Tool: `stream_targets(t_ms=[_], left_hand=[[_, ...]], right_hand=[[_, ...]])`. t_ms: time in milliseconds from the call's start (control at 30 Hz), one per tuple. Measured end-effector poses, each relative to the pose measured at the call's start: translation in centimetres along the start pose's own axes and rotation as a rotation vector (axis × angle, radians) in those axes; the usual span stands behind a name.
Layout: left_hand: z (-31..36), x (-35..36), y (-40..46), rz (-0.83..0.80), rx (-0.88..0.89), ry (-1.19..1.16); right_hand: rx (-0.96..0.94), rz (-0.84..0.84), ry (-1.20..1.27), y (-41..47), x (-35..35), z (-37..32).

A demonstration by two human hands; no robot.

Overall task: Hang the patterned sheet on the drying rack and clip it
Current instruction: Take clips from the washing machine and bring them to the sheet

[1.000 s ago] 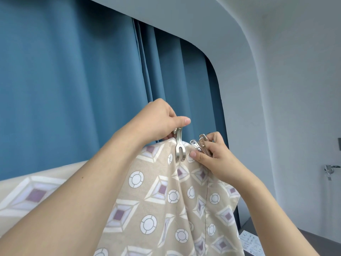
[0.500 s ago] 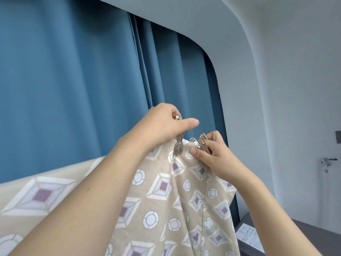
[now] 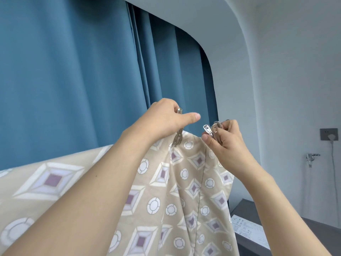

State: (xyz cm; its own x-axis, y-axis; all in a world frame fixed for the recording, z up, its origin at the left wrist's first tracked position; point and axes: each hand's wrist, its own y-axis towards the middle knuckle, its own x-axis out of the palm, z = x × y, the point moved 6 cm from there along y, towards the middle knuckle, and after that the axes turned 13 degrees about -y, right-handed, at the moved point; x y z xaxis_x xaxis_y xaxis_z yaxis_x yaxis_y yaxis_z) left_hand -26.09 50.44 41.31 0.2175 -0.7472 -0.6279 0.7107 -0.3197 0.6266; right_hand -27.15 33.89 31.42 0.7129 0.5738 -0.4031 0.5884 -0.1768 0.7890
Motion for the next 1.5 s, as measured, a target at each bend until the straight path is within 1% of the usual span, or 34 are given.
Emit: stream_targets(t_ms=[100, 167, 233, 367, 433, 533, 633, 733, 800, 1000, 1100, 1267, 1500], left_hand=[[-0.3, -0.4, -0.5, -0.033, 0.002, -0.003], [-0.4, -0.7, -1.0, -0.047, 0.006, 0.017], [-0.7, -1.3, -1.6, -0.068, -0.028, 0.061], [-1.4, -3.0, -3.4, -0.14, -0.11, 0.233], [-1.9, -4.0, -4.4, -0.153, -0.123, 0.255], [-2.4, -6.5, -5.9, -0.165, -0.152, 0.278], [-2.0, -9.4, -7.2, -0.124, -0.116, 0.184], [-1.2, -11.6, -9.2, -0.142, -0.086, -0.009], [-1.1, -12.6, -10.7, -0.162, -0.062, -0.058], [-2.1, -16.9, -15.4, -0.179, -0.057, 0.006], [-2.8, -19.8, -17.9, -0.171, -0.078, -0.016], [-3.2, -24.7, -21.7, -0.22, -0.092, 0.087], [-5.3, -30.3, -25.4, -0.191, -0.127, 0.137]], right_hand=[[0.015, 0.158, -0.096, -1.7, -2.4, -2.0], [0.021, 0.213, -0.113, -2.9, -3.5, -3.6], [0.02, 0.198, -0.127, -4.0, -3.6, -5.2], [0.003, 0.197, -0.207, -5.5, -3.4, -7.2], [-0.022, 0.205, -0.257, -6.0, -3.1, -8.4], [-0.086, 0.164, -0.374, -6.1, -1.9, -10.3], [-0.147, 0.153, -0.427, -5.8, -0.7, -11.8], [-0.182, 0.158, -0.442, -5.8, 0.4, -13.3], [-0.215, 0.18, -0.459, -6.2, 1.0, -14.6], [-0.259, 0.195, -0.451, -8.2, 2.4, -19.3], [-0.331, 0.213, -0.451, -9.7, 3.1, -23.3], [-0.443, 0.232, -0.438, -11.6, 4.5, -29.7], [-0.57, 0.288, -0.408, -13.8, 6.4, -37.2]])
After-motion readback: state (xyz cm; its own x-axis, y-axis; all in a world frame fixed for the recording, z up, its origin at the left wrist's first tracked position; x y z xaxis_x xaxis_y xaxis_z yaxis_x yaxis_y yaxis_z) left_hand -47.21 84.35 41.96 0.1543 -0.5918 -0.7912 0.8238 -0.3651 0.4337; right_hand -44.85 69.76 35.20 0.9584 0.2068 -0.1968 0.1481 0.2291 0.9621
